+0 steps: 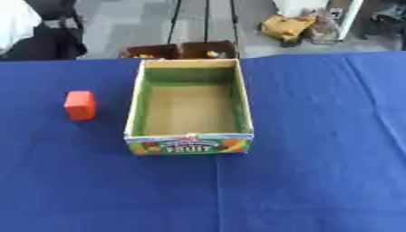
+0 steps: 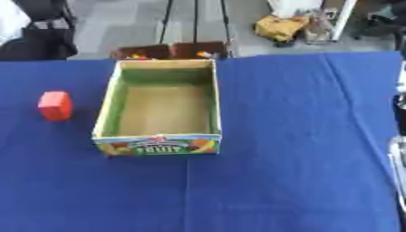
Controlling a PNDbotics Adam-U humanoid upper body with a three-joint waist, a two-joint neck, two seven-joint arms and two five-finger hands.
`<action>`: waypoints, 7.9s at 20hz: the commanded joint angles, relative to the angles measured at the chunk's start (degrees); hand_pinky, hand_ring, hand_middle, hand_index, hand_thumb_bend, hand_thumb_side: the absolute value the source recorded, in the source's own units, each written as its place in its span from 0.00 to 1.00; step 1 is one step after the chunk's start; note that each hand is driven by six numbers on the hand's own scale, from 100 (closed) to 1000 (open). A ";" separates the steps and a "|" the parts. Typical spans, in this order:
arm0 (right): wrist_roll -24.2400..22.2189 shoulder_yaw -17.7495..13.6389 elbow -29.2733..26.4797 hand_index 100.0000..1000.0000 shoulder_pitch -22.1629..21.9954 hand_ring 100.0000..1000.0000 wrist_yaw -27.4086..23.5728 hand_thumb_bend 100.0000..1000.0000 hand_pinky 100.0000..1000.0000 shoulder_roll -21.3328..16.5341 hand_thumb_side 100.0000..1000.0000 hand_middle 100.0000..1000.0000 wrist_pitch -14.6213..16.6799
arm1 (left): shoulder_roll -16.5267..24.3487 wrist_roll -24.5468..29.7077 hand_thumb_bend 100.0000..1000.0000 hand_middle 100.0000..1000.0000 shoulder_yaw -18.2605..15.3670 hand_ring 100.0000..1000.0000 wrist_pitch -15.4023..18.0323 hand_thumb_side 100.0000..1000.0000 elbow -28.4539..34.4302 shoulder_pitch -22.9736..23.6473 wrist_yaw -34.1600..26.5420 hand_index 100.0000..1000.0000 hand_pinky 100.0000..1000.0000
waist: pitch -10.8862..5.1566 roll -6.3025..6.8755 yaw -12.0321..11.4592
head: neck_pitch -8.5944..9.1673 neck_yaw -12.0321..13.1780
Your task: Pick up objects on the table and place them in the box.
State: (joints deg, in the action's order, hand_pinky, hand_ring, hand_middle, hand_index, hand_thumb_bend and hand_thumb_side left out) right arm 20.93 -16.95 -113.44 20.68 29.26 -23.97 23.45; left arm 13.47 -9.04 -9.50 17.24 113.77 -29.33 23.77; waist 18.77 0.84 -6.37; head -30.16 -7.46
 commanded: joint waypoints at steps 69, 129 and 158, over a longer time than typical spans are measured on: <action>-3.28 2.08 -1.15 0.75 2.05 0.72 -3.80 0.00 0.60 -1.46 1.00 0.53 1.63 | 24.88 51.49 0.15 1.00 16.24 0.98 -8.02 0.78 -52.81 -28.68 25.60 1.00 0.79 | 1.91 1.70 5.78 | 3.13 7.29; -4.59 2.37 -1.15 0.70 2.55 0.70 -5.53 0.00 0.60 -2.02 1.00 0.49 -0.20 | 27.62 61.01 0.21 1.00 14.82 1.00 -0.63 0.70 -57.62 -34.11 30.22 1.00 0.90 | 6.33 3.19 7.54 | 6.68 9.21; -4.50 1.99 -1.15 0.68 2.52 0.71 -6.23 0.00 0.61 -1.60 1.00 0.47 -0.85 | 26.67 60.68 0.00 0.82 13.85 0.80 -2.58 0.43 -57.57 -34.42 29.56 0.97 0.62 | 7.87 3.34 8.22 | 7.75 9.71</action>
State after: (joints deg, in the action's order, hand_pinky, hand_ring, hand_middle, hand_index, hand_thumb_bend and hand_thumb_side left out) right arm 16.31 -14.46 -113.44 22.71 23.24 -24.61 22.76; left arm 38.78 50.07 4.89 13.29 55.42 -63.00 53.74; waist 26.89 3.44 1.79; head -23.10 2.07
